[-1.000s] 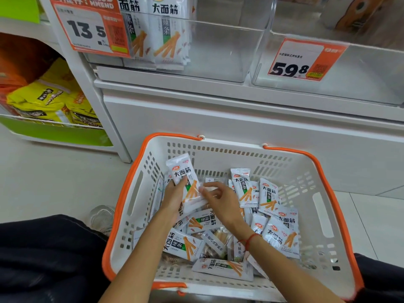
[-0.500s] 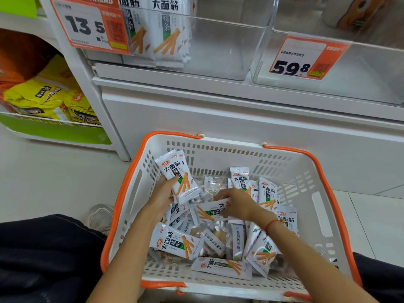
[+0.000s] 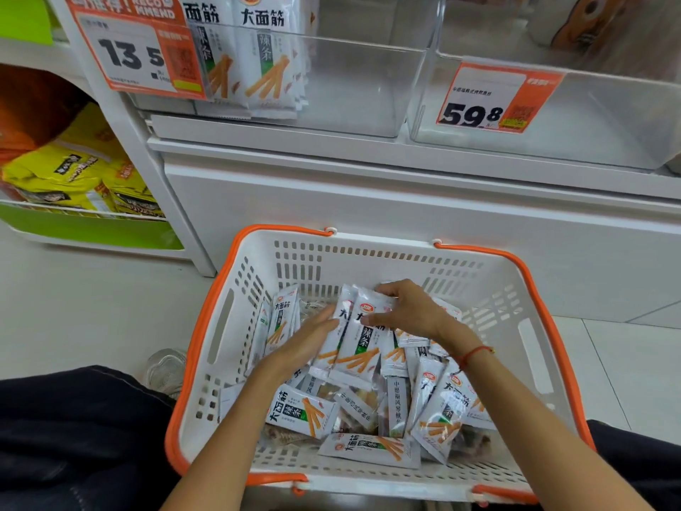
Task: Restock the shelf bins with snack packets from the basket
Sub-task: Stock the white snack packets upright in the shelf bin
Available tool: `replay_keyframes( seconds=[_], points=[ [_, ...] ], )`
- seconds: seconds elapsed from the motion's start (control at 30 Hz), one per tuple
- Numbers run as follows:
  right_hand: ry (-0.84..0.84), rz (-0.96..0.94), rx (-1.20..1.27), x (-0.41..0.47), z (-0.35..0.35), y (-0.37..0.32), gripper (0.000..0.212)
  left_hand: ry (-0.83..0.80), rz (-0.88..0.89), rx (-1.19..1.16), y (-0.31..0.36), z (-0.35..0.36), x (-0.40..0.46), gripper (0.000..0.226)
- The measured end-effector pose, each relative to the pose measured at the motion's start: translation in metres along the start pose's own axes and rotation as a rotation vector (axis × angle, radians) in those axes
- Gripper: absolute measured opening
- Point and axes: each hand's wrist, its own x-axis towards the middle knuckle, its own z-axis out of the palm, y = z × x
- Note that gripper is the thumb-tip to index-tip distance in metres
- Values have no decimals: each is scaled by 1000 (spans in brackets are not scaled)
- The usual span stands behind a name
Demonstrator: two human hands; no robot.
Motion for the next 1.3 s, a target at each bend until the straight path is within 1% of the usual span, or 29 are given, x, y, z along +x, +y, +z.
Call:
replay_keyframes(
  seconds=[0.07,0.13,0.23,0.33,0.47,0.53,0.57,0.6,0.63,0.7,0.73,0.77,0.8,0.83,0.9,0.97,1.03,1.07,1.13,1.17,1.27,1.3],
  points=[
    [151,-6,21,1,11,5,38,7,-2,-36,-2,4,2,47],
    [245,-2,88,2,20,8,50,40,8,-64,-4,7,5,44],
    [353,-31,119,3,34,9,58,68,8,-113,-9,10,10,40],
    [454,-61,137,5,44,8,66,98,-23,-245,-3,14,10,32],
    [540,-11,196,9,41,-2,88,186,-41,-361,6,17,12,51],
    [587,9,192,9,36,-11,91,201,16,-390,13,18,11,68],
    [586,35,183,9,34,-17,91,207,57,-399,16,17,12,75],
    [564,70,204,10,33,-20,90,224,100,-412,26,17,9,73],
    [500,114,248,11,30,-27,90,254,165,-420,38,15,2,63],
    [297,155,397,10,23,-43,87,322,261,-444,58,10,-6,43],
    [223,126,455,12,20,-51,77,348,288,-460,65,7,-9,37],
    [194,90,472,12,17,-61,59,370,318,-468,72,5,-11,36],
    [203,57,425,12,13,-71,41,396,342,-475,79,3,-15,37],
    [224,26,372,12,10,-80,32,422,353,-474,85,1,-18,38],
    [279,-28,207,13,2,-96,35,447,375,-498,101,-3,-25,33],
    [289,-74,141,7,-9,-113,38,441,417,-525,120,-6,-34,25],
    [279,-194,128,-3,-22,-131,40,393,465,-504,139,-12,-45,25],
    [290,-283,118,-7,-29,-140,40,382,505,-490,148,-16,-51,27],
    [324,-452,146,-18,-46,-158,36,418,600,-443,165,-26,-60,30],
    [332,-506,197,-22,-55,-167,33,444,652,-394,175,-33,-65,31],
    [354,-663,285,-34,-81,-194,33,575,763,-100,208,-63,-78,50],
    [378,-717,284,-35,-89,-203,33,595,778,-21,220,-75,-83,46]
  ],
)
